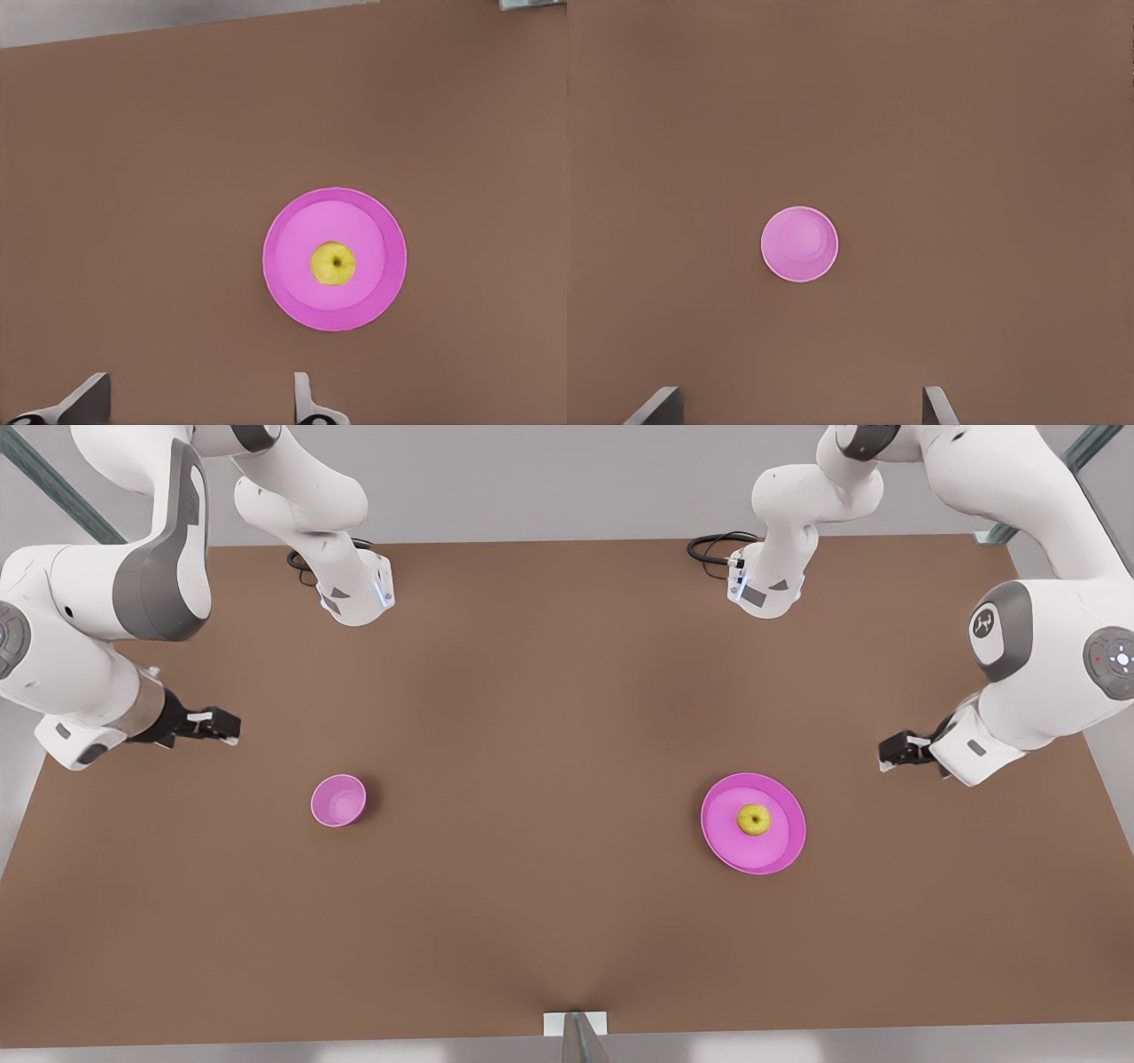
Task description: Use the left arm to pick up the apple from the plate, transfer it to the gripper of the right arm, and then use the right arm to place it into the bowl
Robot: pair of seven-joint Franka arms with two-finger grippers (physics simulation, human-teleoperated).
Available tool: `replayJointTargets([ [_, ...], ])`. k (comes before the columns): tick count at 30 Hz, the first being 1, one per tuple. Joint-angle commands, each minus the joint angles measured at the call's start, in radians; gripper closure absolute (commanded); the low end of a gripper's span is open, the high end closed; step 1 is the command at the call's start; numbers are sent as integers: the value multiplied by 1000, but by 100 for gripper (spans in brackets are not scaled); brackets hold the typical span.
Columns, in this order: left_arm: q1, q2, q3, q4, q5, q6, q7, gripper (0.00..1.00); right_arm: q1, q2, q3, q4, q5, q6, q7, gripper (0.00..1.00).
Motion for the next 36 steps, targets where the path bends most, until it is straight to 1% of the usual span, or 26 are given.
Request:
replayJointTargets([
  [1,-3,8,0,2,7,80,92,0,0,-1,0,0,0,47,-17,0],
  [2,-9,21,-2,-4,1,80,69,0,0,-1,0,0,0,47,-17,0],
  [3,-41,58,-3,-65,-2,122,-16,0,0,-1,0,0,0,47,-17,0],
  [5,-128,55,-5,-301,-11,432,-260,0,0,-1,0,0,0,47,-17,0],
  [6,-145,57,-5,-346,-17,477,-294,0,1,-1,0,0,0,47,-15,0],
  [7,-142,58,-5,-398,-89,526,-294,0,1,-1,0,0,0,47,-17,0],
  [8,-144,64,-5,-429,-94,573,-294,0,1,-1,-1,0,0,47,-17,0],
  [11,-147,132,-6,-430,-97,600,-297,0,1,-1,0,0,-2,47,-17,0],
  [17,-162,179,-8,-452,-123,614,-308,0,0,-1,-1,0,0,47,-17,0],
  [21,-167,241,-8,-456,-122,615,-302,0,0,-1,-1,0,0,47,-17,0],
  [25,-167,291,-6,-455,-120,666,-300,0,0,-1,-1,0,0,47,-17,0],
  [36,-165,363,-6,-456,-116,693,-299,0,1,-1,-1,0,-2,47,-15,0],
])
